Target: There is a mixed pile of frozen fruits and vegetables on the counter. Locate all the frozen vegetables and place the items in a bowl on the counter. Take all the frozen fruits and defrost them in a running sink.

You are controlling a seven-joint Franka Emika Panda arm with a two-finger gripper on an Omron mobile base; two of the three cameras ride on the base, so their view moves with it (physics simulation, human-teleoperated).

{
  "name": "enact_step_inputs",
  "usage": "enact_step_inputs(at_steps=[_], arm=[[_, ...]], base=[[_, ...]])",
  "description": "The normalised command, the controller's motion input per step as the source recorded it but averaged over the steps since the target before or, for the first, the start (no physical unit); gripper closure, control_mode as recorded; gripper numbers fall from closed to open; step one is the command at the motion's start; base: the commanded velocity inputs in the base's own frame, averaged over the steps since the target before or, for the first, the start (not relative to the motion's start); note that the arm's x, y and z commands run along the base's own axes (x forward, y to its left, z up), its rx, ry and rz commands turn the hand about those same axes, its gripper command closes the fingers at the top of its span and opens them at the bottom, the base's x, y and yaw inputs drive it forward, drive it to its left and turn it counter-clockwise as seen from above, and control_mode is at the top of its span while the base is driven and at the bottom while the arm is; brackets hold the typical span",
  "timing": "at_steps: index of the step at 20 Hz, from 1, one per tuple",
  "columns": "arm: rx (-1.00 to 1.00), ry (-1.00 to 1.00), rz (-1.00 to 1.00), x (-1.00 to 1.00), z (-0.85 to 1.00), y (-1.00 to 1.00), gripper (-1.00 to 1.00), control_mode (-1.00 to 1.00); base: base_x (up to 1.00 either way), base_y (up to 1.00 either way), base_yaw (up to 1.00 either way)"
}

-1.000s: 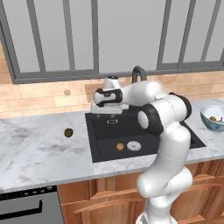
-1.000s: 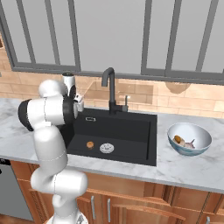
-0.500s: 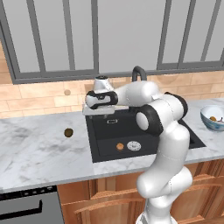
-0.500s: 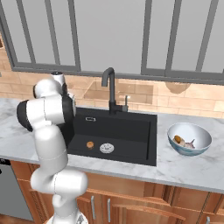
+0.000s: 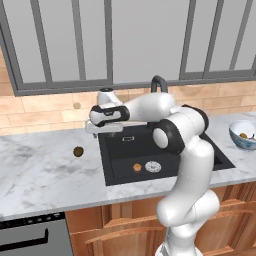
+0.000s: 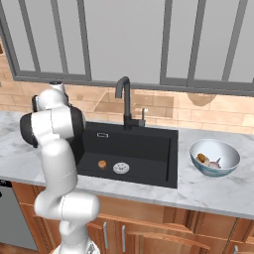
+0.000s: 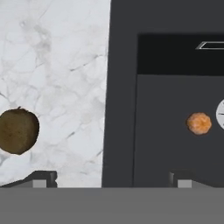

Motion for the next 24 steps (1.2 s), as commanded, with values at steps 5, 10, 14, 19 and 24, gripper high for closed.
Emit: enact_step_inputs(at_steps=[5,10,14,19,24], arm=[[0.00,0.04,0.06,-0.01,0.03,0.39,-1.00,-1.00],[0.00,0.03,0.05,-0.02,0.03,0.39,-1.00,-1.00],[0.00,0.00,0.03,-0.04,-0.01,0.21,-1.00,-1.00],[0.00,0.00,0.05,-0.02,-0.05,0.14,-1.00,-1.00],[0.00,0.02,0.07,-0.04,-0.12,0.17,-1.00,-1.00]], base=[[0.00,0.00,0.00],[0.00,0.00,0.00],[0.00,0.00,0.00],[0.00,0.00,0.00],[0.00,0.00,0.00]])
